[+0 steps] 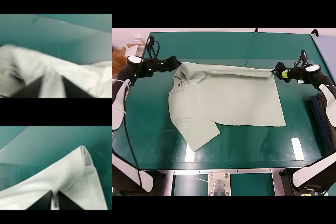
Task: Fold the shirts.
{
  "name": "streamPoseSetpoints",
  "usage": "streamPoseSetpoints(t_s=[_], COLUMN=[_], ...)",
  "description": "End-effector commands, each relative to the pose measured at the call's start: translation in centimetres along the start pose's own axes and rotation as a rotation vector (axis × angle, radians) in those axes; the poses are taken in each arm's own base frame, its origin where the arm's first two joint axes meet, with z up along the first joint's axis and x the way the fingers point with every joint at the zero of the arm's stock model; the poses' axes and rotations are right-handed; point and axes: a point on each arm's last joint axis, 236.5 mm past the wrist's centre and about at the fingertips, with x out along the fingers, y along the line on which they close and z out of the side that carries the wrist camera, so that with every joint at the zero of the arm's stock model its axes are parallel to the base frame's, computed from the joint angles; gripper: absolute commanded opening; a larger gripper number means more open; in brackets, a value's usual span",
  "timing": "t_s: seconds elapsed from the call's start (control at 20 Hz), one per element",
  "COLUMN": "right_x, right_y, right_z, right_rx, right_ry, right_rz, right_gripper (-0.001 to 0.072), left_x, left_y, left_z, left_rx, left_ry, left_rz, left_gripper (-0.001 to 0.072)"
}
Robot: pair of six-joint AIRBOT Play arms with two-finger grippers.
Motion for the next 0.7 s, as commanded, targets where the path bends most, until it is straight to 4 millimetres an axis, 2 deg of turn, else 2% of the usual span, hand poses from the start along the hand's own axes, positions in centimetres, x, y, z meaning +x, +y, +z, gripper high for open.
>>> streamPoseSetpoints(t_s=[0.0,0.1,0.2,0.25,0.3,0.35,0.45,0.5,0.55,0.6,0.65], right_x=[-0.1,-2.2,-5.7,-7.3,-8.8,-9.9,-11.6,-12.3,-13.0,-13.9,-14.8], right_y=[1.3,1.3,-0.2,-1.5,-3.0,-4.1,-5.9,-6.6,-7.1,-7.7,-8.2], right_z=[0.9,1.9,2.3,1.7,0.4,-1.1,-4.7,-6.7,-8.5,-10.4,-12.0], right_rx=[0.038,0.004,-0.018,-0.024,-0.019,-0.001,0.046,0.076,0.097,0.131,0.157], right_ry=[-0.026,0.021,0.092,0.143,0.211,0.27,0.343,0.364,0.378,0.386,0.382], right_rz=[0.043,0.06,0.058,0.038,0.021,0.008,-0.007,-0.016,-0.024,-0.037,-0.05], right_gripper=[0.0376,0.0375,0.037,0.0369,0.0367,0.0363,0.0362,0.0359,0.0333,0.032,0.032], left_x=[0.4,-1.6,-6.0,-8.4,-10.3,-11.9,-13.7,-14.0,-14.2,-14.3,-14.6], left_y=[-0.8,-1.7,-1.4,-0.5,0.5,1.5,2.8,2.8,2.2,1.4,0.6], left_z=[0.3,1.5,3.4,3.3,2.2,0.5,-4.7,-7.5,-10.4,-12.8,-15.2], left_rx=[-0.048,-0.071,-0.124,-0.162,-0.211,-0.263,-0.374,-0.42,-0.464,-0.49,-0.509], left_ry=[-0.017,0.015,0.065,0.122,0.188,0.268,0.466,0.558,0.647,0.71,0.752], left_rz=[-0.005,-0.062,-0.121,-0.129,-0.129,-0.127,-0.105,-0.105,-0.116,-0.133,-0.144], left_gripper=[0.072,0.072,0.072,0.072,0.072,0.072,0.072,0.0719,0.0631,0.06,0.06])
